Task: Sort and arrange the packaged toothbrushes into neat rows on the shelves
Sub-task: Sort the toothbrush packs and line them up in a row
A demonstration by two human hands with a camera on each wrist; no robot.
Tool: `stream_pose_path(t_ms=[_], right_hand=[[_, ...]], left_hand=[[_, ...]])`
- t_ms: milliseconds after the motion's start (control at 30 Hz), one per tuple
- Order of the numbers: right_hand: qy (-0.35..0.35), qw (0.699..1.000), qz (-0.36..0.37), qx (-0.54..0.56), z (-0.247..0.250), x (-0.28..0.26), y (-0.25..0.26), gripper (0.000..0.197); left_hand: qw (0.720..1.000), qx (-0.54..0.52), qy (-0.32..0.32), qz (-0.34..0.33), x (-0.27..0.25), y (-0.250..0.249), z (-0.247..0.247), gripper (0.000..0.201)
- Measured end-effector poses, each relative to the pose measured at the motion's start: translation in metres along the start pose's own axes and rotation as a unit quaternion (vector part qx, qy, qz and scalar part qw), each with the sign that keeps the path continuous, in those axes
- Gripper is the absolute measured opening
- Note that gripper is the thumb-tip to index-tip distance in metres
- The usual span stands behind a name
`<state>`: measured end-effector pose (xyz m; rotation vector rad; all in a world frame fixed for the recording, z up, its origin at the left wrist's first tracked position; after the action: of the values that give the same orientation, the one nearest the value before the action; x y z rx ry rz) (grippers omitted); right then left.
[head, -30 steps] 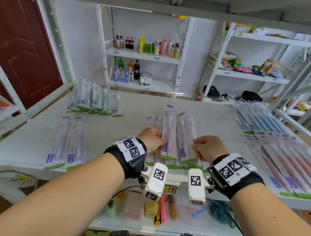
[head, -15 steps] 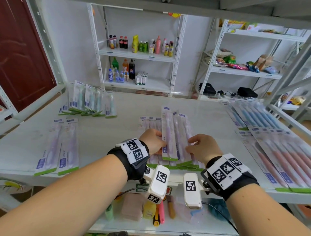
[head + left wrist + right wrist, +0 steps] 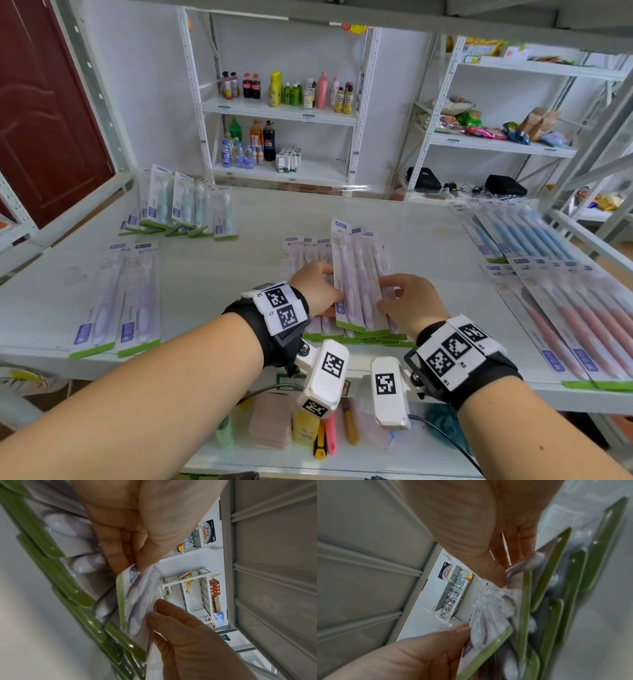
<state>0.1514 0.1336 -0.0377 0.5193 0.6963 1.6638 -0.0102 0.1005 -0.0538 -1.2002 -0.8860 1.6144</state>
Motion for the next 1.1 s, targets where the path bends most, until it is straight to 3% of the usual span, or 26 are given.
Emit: stream_pose_path(t_ms=[100, 500, 633, 767, 1000, 1100], right_hand=[[0.001, 1.0, 0.002, 0.001, 0.0, 0.0, 0.001, 0.042], [-0.001, 0.998, -0.011, 0.056, -0.004, 0.002, -0.002, 0.038], [0.005, 0.999, -0.006, 0.048, -0.004, 0.003, -0.002, 0.042], [0.008, 0.999, 0.002, 0.039, -0.003, 0.003, -0.002, 0.041], [0.008, 1.0, 0.011, 0.023, -0.004, 0.004, -0.001, 0.041], [0.003, 1.0, 0.012, 0.014, -0.004, 0.005, -0.001, 0.039]], left_hand=[[1.0, 0.018, 0.008, -0.004, 0.001, -0.002, -0.001, 0.043], [0.999, 0.011, 0.029, 0.02, 0.008, 0.004, 0.002, 0.044], [0.996, 0.08, 0.019, 0.017, 0.006, 0.0, 0.002, 0.044], [0.969, 0.244, -0.002, -0.033, 0.002, -0.012, 0.005, 0.031], [0.944, 0.325, -0.03, -0.042, 0.004, -0.017, 0.005, 0.007], [0.941, 0.332, -0.034, -0.062, 0.008, -0.021, 0.002, 0.033]])
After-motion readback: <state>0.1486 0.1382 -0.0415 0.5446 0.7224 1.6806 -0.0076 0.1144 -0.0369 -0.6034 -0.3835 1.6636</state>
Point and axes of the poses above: each hand's wrist, its own x-axis towards the middle knuckle, its own z-axis out of the back of the hand, y = z × x, the point moved 7 cm from there along x, towards the middle knuckle, and after that the axes turned 2 degrees about z, right-handed, at the moved point
